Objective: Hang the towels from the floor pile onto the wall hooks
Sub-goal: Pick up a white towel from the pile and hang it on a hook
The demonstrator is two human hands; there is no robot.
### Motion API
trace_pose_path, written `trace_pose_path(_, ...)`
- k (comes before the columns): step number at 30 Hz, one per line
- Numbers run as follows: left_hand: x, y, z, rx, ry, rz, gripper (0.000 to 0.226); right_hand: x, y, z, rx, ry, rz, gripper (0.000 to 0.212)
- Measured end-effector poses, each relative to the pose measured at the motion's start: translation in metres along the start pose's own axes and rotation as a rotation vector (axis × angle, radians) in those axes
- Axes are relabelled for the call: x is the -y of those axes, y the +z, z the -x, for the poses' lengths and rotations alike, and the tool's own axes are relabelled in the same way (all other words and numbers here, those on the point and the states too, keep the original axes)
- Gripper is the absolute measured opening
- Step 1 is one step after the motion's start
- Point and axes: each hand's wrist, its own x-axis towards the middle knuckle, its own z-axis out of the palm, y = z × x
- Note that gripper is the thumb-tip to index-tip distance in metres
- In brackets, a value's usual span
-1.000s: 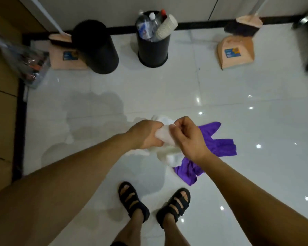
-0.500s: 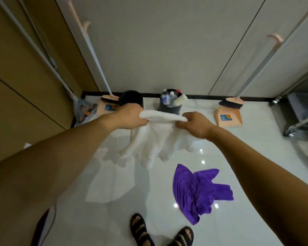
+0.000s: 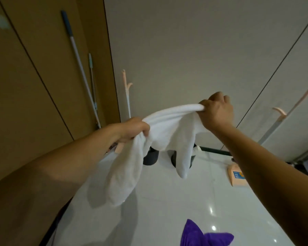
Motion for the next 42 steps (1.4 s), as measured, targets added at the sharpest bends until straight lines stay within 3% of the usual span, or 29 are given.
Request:
trace_pose_path(1, -0.002, -0.004, 0.005, 0.018, -0.009, 0.164, 0.034, 0.008, -0.005, -0.008, 0.002, 0.062, -0.067, 0.024)
trace_pose_path(3, -0.005, -0.012, 0.008, 0.08, -0.022, 0.365, 0.049, 0.028, -0.01, -0.021, 0.162, 0.179, -0.238, 0.03)
trace_pose_path(7, -0.019, -0.023, 0.009, 0.219, 0.063, 0.63, 0.055, 0.065, -0.011, -0.033, 0.447, 0.436, -1.106, 0.02)
trace_pose_path(9, -0.029, -0.03, 0.008, 0.224, 0.146, 0.79, 0.055, 0.076, -0.006, -0.031, 0.591, 0.444, -1.335, 0.029)
trace_pose_path(16, -0.077, -0.06, 0.007, -0.013, 0.366, 1.032, 0.054, 0.078, 0.033, -0.034, 0.962, 0.405, -1.402, 0.059)
trace_pose_path(19, -0.091, -0.074, 0.011, -0.157, 0.4, 1.057, 0.053, 0.082, 0.042, -0.046, 1.1, 0.31, -1.604, 0.053)
trace_pose_path(23, -0.103, -0.085, 0.021, -0.286, 0.408, 1.05, 0.044, 0.091, 0.047, -0.061, 1.387, 0.358, -1.865, 0.082)
trace_pose_path(26, -0.101, -0.097, 0.029, -0.396, 0.348, 1.001, 0.044, 0.107, 0.03, -0.086, 1.294, 0.295, -2.069, 0.055)
trace_pose_path(30, -0.084, -0.121, 0.05, -0.623, 0.167, 0.856, 0.046, 0.116, 0.005, -0.124, 1.179, 0.175, -2.116, 0.04)
trace_pose_path(34, -0.058, -0.145, 0.078, -0.773, 0.074, 0.724, 0.031, 0.116, -0.018, -0.151, 1.114, 0.113, -2.067, 0.02)
trace_pose_path(36, -0.049, -0.152, 0.091, -0.815, 0.096, 0.728, 0.017, 0.124, -0.026, -0.155, 1.159, 0.062, -1.982, 0.021)
trace_pose_path(39, -0.035, -0.163, 0.108, -0.882, 0.063, 0.755, 0.018, 0.133, -0.032, -0.154, 1.225, 0.073, -1.743, 0.021)
trace_pose_path(42, -0.017, -0.171, 0.123, -0.942, -0.103, 0.701, 0.014, 0.133, -0.034, -0.151, 1.206, 0.136, -1.603, 0.02)
